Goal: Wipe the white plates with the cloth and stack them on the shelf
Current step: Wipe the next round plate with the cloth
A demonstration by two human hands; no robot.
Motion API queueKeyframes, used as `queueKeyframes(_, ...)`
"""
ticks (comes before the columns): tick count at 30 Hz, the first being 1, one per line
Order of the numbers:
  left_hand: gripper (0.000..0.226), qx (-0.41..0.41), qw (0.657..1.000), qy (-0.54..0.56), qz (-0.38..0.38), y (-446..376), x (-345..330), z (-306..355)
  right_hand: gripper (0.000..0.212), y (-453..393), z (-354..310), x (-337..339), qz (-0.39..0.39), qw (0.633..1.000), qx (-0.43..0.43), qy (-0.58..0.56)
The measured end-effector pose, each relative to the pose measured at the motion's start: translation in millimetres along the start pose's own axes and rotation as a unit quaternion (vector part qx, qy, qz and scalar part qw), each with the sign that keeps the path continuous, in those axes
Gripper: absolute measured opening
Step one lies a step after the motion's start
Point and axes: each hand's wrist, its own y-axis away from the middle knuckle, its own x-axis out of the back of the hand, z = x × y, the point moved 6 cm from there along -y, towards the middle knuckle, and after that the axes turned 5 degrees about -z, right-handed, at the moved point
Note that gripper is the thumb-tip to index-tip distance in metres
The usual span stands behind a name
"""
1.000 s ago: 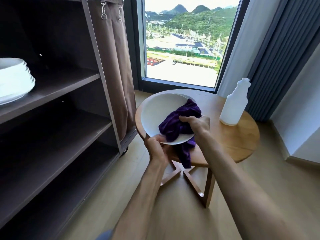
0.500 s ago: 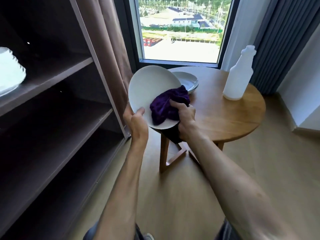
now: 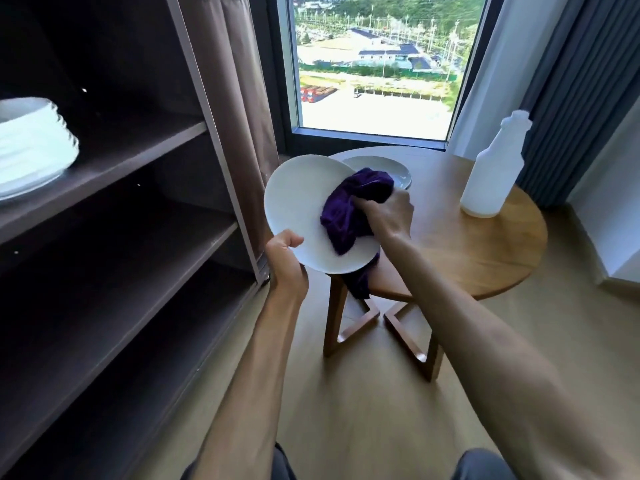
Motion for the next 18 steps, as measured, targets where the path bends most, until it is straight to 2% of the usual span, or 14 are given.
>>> queueKeyframes(3,0.033,0.011,0.997,-0.058,-0.052,12.2,-18.9,2.4,0.026,-16.7,-34.0,11.6,0.040,0.989,0.093,0.104)
queueKeyframes(5,0.029,0.021,0.994,-0.077,-0.072,12.9,-26.0,2.5,0.031,-21.7,-52.4,10.2,0.068,0.968,0.184,0.156)
queueKeyframes(8,0.023,0.024,0.993,-0.065,-0.094,7.9,-25.7,1.4,0.026,-9.5,-71.0,-7.3,0.078,0.930,0.305,0.191)
queueKeyframes(10,0.033,0.006,0.993,-0.046,-0.106,2.4,-24.6,-0.7,0.020,5.5,-76.3,-24.5,0.070,0.918,0.344,0.185)
queueKeyframes(12,0.041,-0.020,0.994,-0.015,-0.104,-2.5,-22.4,-3.0,0.016,23.7,-74.1,-45.9,0.020,0.920,0.357,0.159)
queueKeyframes(14,0.042,-0.042,0.997,-0.006,-0.072,-3.9,-17.2,-0.8,0.015,39.3,-67.0,-60.8,-0.072,0.930,0.342,0.113)
queueKeyframes(16,0.044,-0.057,0.997,-0.013,-0.054,-6.1,-12.8,2.6,0.013,47.3,-59.6,-66.0,-0.177,0.942,0.281,0.052)
queueKeyframes(18,0.046,-0.060,0.997,0.000,-0.045,-7.6,-10.7,4.0,0.020,48.2,-52.4,-67.6,-0.246,0.941,0.228,0.030)
